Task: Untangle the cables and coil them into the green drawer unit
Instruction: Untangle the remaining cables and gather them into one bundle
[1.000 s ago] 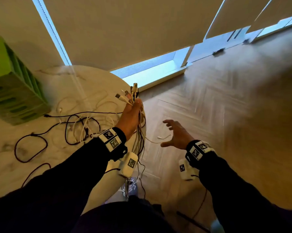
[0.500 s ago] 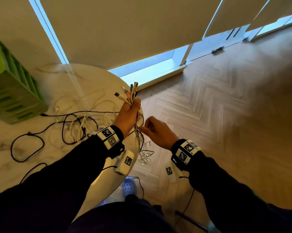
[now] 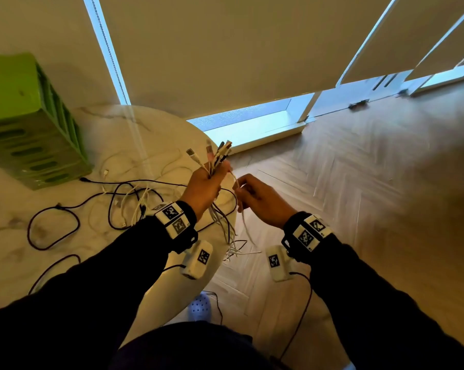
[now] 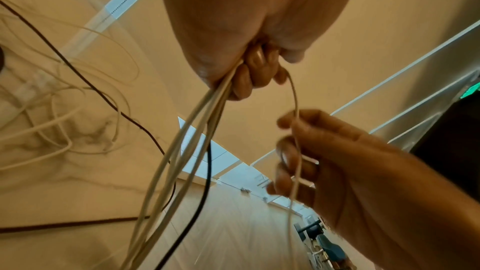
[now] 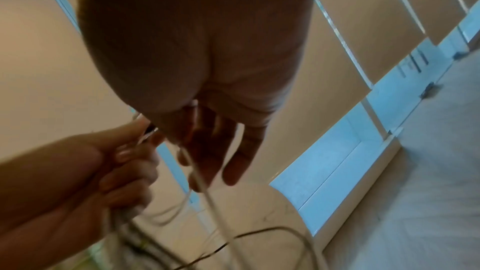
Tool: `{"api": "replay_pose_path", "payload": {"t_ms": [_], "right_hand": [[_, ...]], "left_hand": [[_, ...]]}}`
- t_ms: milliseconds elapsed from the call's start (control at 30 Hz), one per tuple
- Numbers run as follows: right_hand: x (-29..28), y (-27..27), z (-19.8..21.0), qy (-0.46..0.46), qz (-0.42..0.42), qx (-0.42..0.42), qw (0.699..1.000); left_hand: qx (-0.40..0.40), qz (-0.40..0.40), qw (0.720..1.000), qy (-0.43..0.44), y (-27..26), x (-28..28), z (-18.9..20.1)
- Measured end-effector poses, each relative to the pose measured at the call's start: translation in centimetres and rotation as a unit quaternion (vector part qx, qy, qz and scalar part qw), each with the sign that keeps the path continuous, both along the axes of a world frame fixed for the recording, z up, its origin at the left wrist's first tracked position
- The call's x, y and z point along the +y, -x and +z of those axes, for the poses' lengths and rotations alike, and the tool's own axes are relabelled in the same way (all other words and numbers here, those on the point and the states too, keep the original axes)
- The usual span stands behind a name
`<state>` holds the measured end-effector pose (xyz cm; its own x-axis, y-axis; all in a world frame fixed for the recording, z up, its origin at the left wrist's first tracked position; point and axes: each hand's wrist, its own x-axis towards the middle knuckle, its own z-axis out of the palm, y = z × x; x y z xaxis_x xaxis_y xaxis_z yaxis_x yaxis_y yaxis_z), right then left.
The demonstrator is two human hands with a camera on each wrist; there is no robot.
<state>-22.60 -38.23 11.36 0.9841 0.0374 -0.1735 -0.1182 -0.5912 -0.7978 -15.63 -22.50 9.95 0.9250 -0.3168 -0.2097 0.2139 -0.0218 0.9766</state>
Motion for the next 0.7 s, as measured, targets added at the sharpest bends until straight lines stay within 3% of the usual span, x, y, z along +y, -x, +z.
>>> {"api": "replay_pose_path", "payload": {"t_ms": [67, 133, 200, 267, 300, 367, 467, 567, 700], "right_hand": [[-2.4, -0.4, -0.2, 0.101, -0.019, 0.022, 0.994], [-5.5, -0.3, -1.0, 0.231, -0.007, 0.094, 0.968], [-7.6, 0.2, -2.2, 0.364, 0.053, 0.231, 0.901], [-8.1, 0.9, -3.4, 0.431, 0.092, 0.335, 0.833], [-7.7, 1.1, -4.0, 0.42, 0.09, 0.334, 0.839], [-5.6, 0.4, -4.3, 0.339, 0.091, 0.227, 0.909], [-0.2, -1.2, -3.0, 0.128, 0.151, 0.091, 0.976], [4.4, -2.5, -1.4, -0.046, 0.144, 0.089, 0.985], [6.1, -3.0, -1.2, -0.077, 0.133, 0.043, 0.987]], "left_hand": [[0.053, 0.042, 0.996, 0.052, -0.8, 0.5, -0.1], [0.086, 0.068, 0.988, 0.111, -1.5, 1.2, 0.2], [0.101, 0.063, 0.98, 0.157, -2.1, 2.1, 0.6], [0.107, 0.037, 0.975, 0.191, -2.4, 2.8, 0.9], [0.11, 0.021, 0.973, 0.204, -2.5, 3.0, 1.1], [0.115, -0.001, 0.969, 0.22, -2.5, 3.5, 1.3], [0.124, -0.014, 0.963, 0.238, -2.3, 4.4, 1.5], [0.124, -0.004, 0.964, 0.237, -2.2, 5.5, 1.7], [0.098, 0.016, 0.972, 0.214, -2.5, 7.0, 1.8]]}}
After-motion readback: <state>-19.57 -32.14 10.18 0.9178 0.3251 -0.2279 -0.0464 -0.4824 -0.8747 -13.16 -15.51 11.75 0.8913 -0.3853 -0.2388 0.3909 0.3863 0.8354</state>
